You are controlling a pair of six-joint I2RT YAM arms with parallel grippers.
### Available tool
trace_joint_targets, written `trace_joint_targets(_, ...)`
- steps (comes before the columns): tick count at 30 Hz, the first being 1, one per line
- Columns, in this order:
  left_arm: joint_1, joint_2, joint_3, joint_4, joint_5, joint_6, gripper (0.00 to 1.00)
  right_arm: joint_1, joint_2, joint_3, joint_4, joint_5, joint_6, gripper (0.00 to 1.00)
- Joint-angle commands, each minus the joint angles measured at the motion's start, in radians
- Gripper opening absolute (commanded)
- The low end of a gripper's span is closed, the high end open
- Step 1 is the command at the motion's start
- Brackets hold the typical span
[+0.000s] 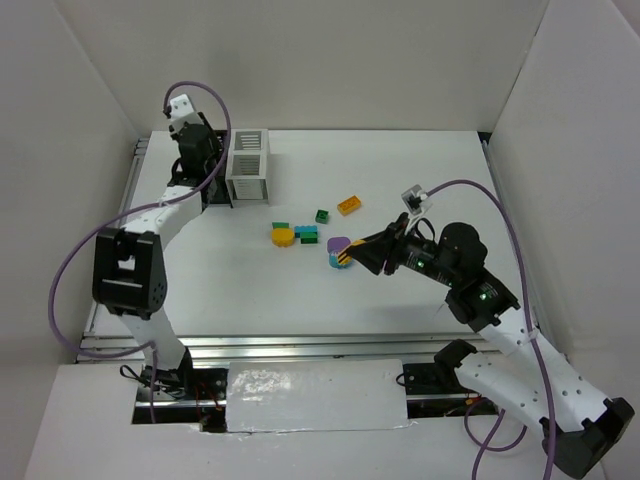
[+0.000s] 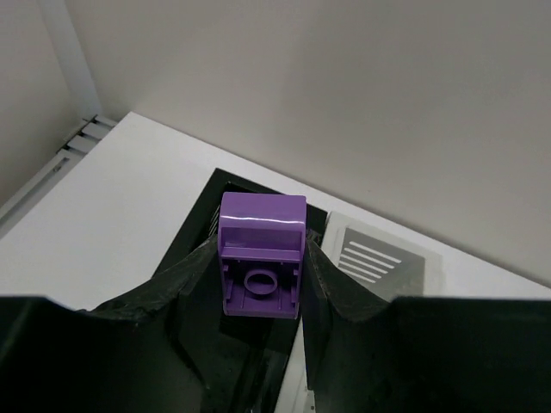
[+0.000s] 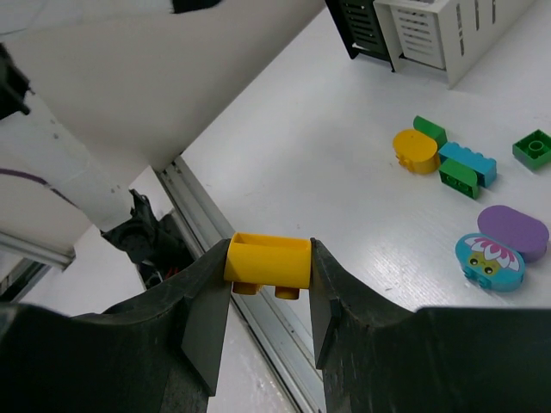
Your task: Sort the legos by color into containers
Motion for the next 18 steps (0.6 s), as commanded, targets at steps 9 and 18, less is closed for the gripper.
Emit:
trace_joint_targets(9, 0.064, 0.26, 0.168, 0.318, 0.063, 0.086, 0.0, 0.009, -0.008, 0.022, -0.061, -0.045, -0.028, 0.0)
trace_joint_targets(18, 0.08, 0.381, 0.251, 0.321, 0.086, 0.097, 0.13, 0.011, 0.06, 0.025, -0.038, -0.067, -0.031, 0.0)
